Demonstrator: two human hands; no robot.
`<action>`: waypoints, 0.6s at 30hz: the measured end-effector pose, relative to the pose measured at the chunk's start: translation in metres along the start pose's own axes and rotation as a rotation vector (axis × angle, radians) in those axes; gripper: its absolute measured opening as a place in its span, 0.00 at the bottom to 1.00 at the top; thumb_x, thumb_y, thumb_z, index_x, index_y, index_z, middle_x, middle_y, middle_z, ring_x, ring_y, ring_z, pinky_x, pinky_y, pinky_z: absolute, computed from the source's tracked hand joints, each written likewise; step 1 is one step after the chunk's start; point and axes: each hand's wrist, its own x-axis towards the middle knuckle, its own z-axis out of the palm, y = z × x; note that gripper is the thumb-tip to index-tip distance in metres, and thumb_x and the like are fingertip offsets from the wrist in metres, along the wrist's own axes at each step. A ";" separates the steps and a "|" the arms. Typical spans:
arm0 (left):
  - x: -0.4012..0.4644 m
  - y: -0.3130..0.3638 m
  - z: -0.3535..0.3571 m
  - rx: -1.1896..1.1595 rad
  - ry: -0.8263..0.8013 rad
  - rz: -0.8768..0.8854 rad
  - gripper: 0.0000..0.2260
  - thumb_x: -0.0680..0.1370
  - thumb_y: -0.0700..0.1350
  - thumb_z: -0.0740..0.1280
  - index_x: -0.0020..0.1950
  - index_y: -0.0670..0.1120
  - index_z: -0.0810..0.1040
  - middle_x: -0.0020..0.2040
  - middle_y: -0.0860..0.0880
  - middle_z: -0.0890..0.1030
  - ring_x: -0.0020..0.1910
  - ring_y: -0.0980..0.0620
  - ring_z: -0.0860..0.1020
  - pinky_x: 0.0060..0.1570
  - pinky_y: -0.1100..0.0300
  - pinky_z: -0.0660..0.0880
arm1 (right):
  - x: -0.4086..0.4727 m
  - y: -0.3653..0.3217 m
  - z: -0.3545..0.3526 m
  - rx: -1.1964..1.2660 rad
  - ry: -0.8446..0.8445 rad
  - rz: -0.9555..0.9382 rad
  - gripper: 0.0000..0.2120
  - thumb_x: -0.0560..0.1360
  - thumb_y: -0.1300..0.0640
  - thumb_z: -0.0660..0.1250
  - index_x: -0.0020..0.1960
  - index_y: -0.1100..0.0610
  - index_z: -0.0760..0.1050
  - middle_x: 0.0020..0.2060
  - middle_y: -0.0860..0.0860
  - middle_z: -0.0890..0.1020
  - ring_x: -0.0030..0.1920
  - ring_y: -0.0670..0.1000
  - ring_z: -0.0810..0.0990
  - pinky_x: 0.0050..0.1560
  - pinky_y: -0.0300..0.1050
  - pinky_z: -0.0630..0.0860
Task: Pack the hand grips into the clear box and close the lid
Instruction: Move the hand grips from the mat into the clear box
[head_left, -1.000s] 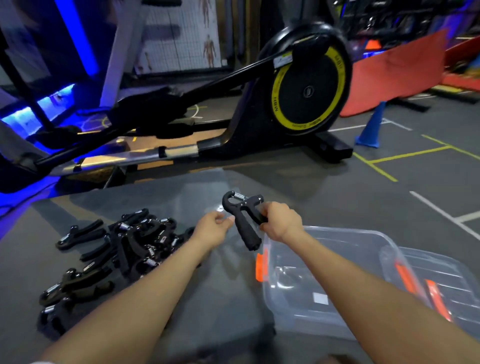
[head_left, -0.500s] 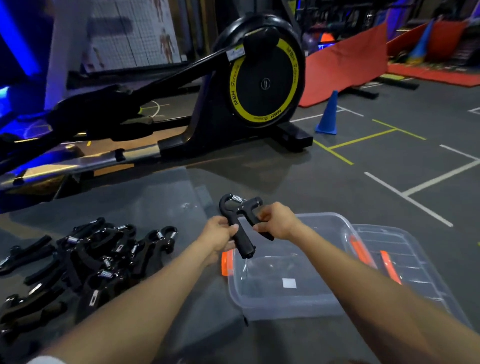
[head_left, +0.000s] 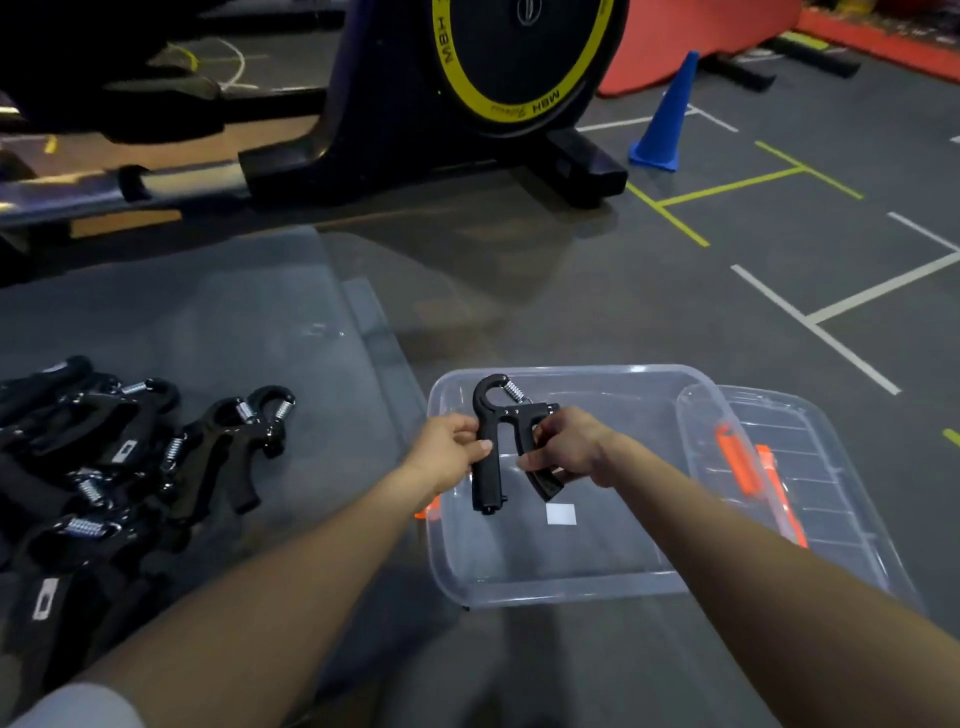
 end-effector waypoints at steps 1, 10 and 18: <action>0.004 -0.003 0.000 0.035 0.002 0.010 0.17 0.77 0.35 0.65 0.66 0.36 0.71 0.62 0.38 0.77 0.60 0.42 0.77 0.65 0.52 0.72 | 0.006 0.002 0.003 -0.002 -0.007 0.008 0.11 0.70 0.67 0.72 0.35 0.58 0.71 0.33 0.53 0.76 0.37 0.54 0.78 0.39 0.44 0.77; 0.024 -0.031 -0.014 0.651 0.163 0.279 0.19 0.75 0.37 0.66 0.66 0.45 0.72 0.64 0.47 0.72 0.65 0.48 0.71 0.65 0.54 0.69 | 0.038 0.020 0.011 -0.104 -0.017 0.066 0.09 0.71 0.68 0.70 0.36 0.60 0.73 0.37 0.57 0.78 0.43 0.57 0.79 0.45 0.52 0.80; 0.035 -0.041 -0.010 0.735 0.345 0.379 0.23 0.75 0.35 0.60 0.71 0.43 0.64 0.69 0.47 0.65 0.68 0.47 0.64 0.66 0.57 0.66 | 0.081 0.041 0.033 -0.316 -0.027 0.140 0.06 0.71 0.63 0.70 0.48 0.62 0.77 0.40 0.57 0.79 0.41 0.59 0.83 0.46 0.54 0.82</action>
